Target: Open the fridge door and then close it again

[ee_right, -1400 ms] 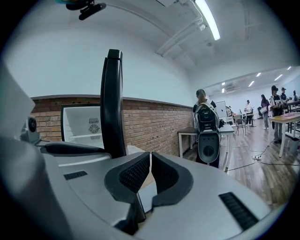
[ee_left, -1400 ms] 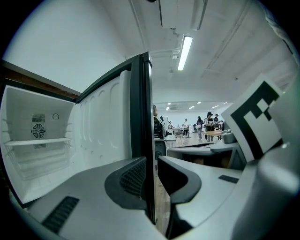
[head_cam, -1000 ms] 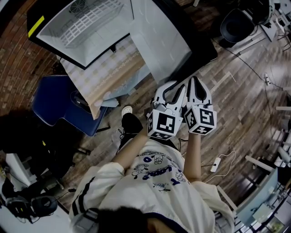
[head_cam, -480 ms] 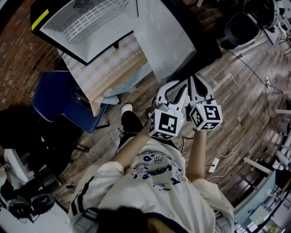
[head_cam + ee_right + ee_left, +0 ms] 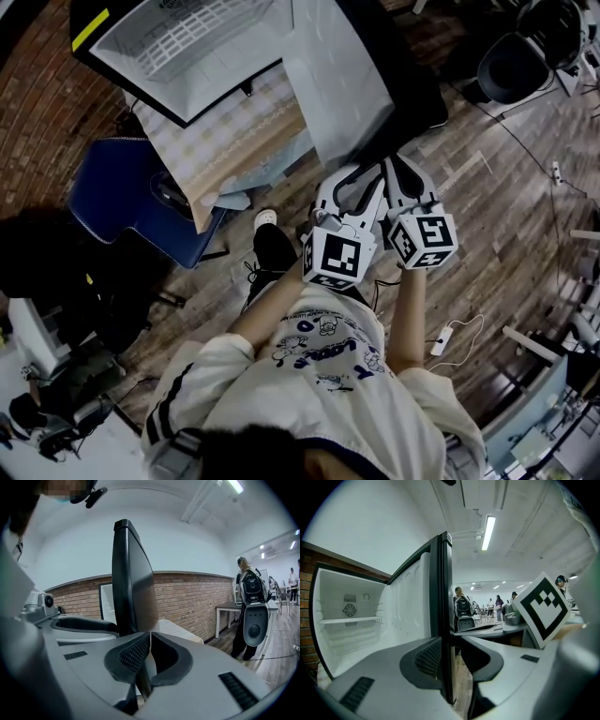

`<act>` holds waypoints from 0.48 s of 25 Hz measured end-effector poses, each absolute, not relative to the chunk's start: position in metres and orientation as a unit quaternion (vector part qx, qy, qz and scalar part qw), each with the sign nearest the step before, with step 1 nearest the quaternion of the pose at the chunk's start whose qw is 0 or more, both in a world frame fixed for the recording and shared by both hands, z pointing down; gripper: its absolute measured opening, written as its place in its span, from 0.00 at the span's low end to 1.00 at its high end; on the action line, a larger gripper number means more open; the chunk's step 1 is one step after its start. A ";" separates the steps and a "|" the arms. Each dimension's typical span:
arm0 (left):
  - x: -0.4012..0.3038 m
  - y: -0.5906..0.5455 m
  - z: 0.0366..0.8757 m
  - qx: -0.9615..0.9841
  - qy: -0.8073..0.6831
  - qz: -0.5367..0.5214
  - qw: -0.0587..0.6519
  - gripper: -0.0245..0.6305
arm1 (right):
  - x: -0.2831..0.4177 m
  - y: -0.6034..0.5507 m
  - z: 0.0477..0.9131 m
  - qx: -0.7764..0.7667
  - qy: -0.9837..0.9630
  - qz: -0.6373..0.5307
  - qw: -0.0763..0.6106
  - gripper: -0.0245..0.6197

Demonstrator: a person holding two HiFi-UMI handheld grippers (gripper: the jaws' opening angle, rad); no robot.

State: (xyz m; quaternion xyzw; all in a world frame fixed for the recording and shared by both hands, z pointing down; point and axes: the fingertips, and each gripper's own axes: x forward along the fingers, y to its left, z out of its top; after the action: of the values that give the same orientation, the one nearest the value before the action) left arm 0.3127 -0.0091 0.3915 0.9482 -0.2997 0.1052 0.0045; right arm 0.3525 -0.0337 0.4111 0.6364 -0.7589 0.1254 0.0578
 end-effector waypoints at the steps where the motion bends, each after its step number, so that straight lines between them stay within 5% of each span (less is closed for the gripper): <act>1: 0.308 -0.010 0.392 0.947 -0.304 0.107 0.005 0.23 | 0.348 -0.034 0.411 0.632 -0.762 0.125 0.058 0.09; 12: 0.260 -0.014 0.395 0.930 -0.354 0.099 0.019 0.26 | 0.295 -0.040 0.411 0.572 -0.810 0.118 0.063 0.09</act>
State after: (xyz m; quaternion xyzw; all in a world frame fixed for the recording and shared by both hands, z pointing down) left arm 0.2599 -0.0145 0.3950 0.9296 -0.3544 0.0993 0.0185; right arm 0.2952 -0.0396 0.4107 0.5715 -0.8096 0.1177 0.0631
